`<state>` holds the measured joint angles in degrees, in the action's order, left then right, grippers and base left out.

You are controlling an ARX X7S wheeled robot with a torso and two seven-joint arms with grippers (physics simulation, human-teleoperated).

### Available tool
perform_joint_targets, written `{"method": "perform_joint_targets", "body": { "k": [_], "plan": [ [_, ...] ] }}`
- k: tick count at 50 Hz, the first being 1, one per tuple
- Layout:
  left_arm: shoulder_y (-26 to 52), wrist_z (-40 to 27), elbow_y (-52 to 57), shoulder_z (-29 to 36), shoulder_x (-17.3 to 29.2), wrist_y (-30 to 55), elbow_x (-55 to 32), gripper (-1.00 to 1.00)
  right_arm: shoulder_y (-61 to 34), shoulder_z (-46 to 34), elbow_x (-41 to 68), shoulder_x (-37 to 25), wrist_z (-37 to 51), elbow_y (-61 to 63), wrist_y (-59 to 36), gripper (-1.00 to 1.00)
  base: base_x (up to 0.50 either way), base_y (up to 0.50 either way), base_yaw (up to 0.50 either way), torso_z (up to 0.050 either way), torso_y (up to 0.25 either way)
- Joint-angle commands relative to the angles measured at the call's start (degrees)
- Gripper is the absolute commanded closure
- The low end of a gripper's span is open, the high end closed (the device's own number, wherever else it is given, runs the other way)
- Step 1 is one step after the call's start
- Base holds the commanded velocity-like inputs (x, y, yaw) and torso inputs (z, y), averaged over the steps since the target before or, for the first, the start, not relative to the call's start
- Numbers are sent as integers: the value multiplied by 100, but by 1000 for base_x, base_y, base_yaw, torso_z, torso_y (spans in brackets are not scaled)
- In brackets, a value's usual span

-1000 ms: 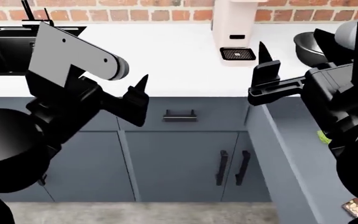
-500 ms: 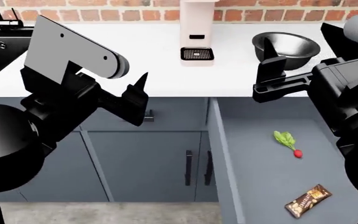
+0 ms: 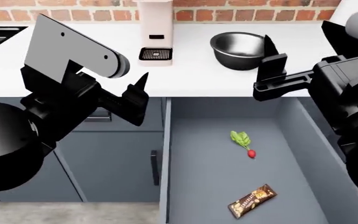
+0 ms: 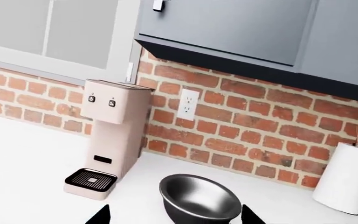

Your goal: Place the bar in the bowl and close the drawer.

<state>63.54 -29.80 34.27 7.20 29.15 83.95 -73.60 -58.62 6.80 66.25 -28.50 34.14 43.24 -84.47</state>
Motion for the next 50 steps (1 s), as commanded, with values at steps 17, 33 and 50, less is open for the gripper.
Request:
{"method": "perform_joint_targets", "body": {
  "k": [17,33,50],
  "plan": [
    [-41,0,-58,51,18,-338,72,-100,63,16,90,-36,8,35,239,-100,-1,-500,0,50,21],
    [79,-146,-131,3,96,-383,-160,-100,-70,-52,310,-116,177,54,251,-100,-1,-344,0,48,18],
    [884,-292,-465,128,223,-200,-404,-100,-879,-30,1266,-121,913,-345,-164,-100,22,0,0,1,0]
  ]
}}
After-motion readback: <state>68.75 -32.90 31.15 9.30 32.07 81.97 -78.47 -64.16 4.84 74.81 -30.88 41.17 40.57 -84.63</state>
